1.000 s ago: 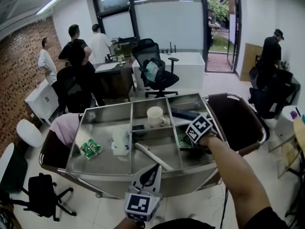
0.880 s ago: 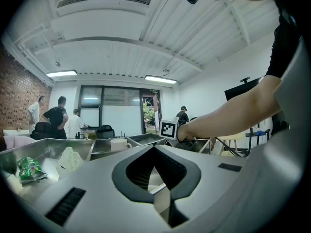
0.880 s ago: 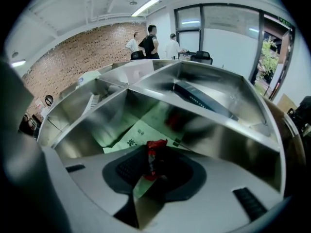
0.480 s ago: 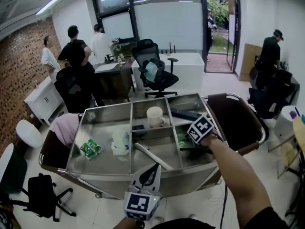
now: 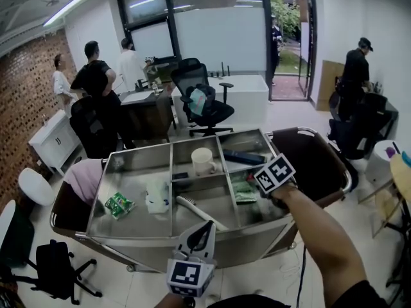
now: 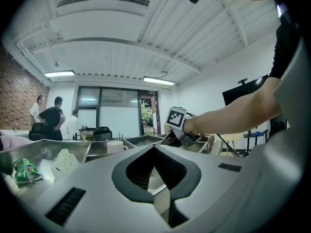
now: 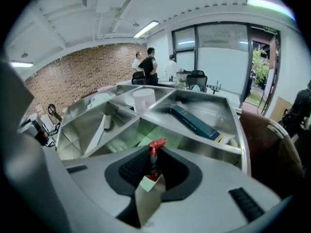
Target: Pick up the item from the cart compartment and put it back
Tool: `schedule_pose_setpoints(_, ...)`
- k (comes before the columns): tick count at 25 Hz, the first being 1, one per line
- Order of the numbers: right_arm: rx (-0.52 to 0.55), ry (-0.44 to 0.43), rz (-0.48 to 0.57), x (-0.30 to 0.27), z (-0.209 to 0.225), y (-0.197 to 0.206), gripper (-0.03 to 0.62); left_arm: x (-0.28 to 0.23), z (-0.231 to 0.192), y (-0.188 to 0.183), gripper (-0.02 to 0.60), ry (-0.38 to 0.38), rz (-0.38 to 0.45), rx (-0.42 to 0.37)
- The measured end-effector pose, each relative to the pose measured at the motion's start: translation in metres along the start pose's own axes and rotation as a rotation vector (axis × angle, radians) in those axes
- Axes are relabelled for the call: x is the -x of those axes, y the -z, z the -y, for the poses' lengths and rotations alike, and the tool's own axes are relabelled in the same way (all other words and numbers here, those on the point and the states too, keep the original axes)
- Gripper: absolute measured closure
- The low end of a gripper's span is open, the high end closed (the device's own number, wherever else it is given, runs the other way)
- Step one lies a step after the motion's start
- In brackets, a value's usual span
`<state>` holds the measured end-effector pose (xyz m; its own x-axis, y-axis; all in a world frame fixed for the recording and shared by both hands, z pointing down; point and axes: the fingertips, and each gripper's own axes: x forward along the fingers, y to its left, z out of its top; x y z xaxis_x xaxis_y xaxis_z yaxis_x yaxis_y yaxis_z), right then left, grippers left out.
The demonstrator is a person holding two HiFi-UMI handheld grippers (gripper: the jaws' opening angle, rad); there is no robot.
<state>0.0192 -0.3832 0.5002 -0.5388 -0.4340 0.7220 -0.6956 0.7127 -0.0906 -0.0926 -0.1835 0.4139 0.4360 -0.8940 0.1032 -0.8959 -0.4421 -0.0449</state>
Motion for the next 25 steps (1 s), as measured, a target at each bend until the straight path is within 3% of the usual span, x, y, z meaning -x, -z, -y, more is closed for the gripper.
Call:
schedule_pose_setpoints(13, -0.019, -0.029, 0.486, 0.126, -0.058, -0.031, 0.512, -0.006, 0.008, 0.001, 0.581, 0.015, -0.013, -0.015)
schedule_pose_setpoints(20, 0.025, 0.002, 0.629, 0.183, -0.090, -0.022, 0.512, -0.009, 0.010, 0.003, 0.581, 0.019, -0.014, -0.021)
schedule_pose_setpoints(25, -0.043, 0.001, 0.728, 0.219, -0.095, -0.005, 0.513, -0.010, 0.010, 0.004, 0.581, 0.021, -0.020, 0.010)
